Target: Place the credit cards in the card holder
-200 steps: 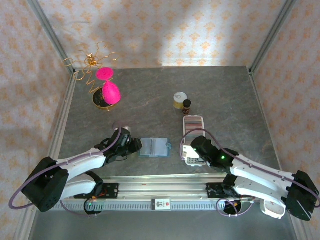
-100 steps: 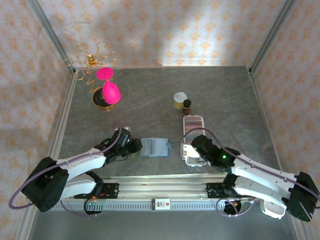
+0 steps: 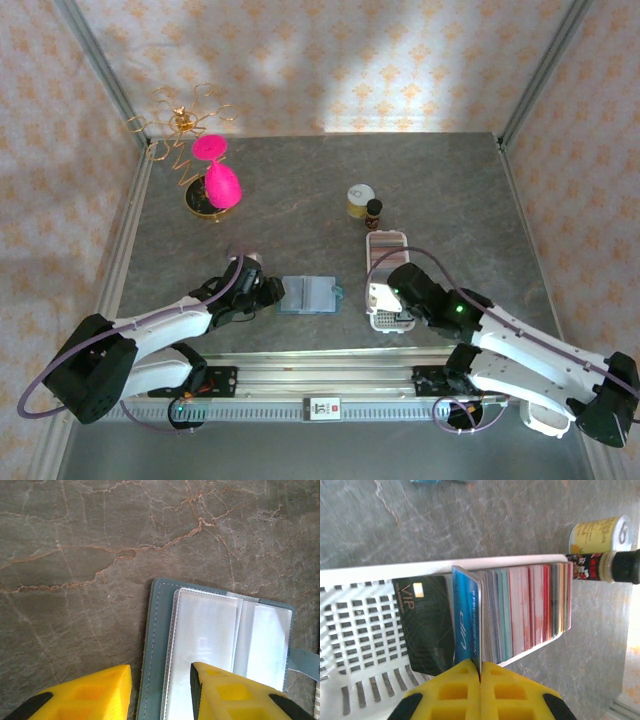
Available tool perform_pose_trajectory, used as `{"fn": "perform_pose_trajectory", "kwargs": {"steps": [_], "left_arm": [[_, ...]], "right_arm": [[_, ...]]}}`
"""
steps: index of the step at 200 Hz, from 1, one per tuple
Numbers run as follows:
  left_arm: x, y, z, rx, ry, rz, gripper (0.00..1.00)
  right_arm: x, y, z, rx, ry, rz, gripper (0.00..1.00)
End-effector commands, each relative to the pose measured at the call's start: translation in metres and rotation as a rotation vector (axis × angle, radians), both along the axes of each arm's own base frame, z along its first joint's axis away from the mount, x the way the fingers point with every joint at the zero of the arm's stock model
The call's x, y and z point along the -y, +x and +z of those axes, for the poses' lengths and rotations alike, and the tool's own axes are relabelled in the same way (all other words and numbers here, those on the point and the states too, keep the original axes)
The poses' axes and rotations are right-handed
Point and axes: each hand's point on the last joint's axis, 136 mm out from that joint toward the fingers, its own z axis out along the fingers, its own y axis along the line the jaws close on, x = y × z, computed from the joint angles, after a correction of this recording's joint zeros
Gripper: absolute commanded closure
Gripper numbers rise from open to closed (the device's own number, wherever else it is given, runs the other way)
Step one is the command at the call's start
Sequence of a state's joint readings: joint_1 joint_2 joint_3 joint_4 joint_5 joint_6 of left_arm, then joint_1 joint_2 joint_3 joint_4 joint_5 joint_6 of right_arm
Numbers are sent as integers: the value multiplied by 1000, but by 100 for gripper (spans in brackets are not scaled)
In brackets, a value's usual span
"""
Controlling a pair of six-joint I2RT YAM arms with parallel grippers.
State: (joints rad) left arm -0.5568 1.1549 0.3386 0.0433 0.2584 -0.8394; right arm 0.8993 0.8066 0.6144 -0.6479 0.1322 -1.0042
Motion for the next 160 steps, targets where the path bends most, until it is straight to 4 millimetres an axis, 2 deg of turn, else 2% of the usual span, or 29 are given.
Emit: {"fn": "perform_pose_trajectory", "kwargs": {"steps": [1, 38, 76, 92, 112, 128, 143, 160], "left_arm": [[6, 5, 8, 21, -9, -17, 62], [8, 8, 14, 35, -6, -27, 62], [8, 7, 16, 36, -6, -33, 62], [8, 7, 18, 40, -10, -33, 61], [8, 7, 21, 47, -13, -31, 61], [8, 7, 23, 52, -18, -30, 61], [8, 7, 24, 53, -16, -31, 61], [8, 8, 24, 54, -5, -35, 61]], "right_arm": [[-13, -6, 32, -43, 135, -11, 100], [-36, -13, 68, -96, 299, 5, 100], [-52, -9, 90, -139, 437, -60, 100], [-63, -14, 99, -198, 512, -66, 100], [-76, -9, 117, -254, 677, -157, 100], [-85, -8, 123, -315, 776, -219, 100], [-84, 0, 122, -323, 815, -307, 100], [-68, 9, 113, -258, 741, -364, 100]]}}
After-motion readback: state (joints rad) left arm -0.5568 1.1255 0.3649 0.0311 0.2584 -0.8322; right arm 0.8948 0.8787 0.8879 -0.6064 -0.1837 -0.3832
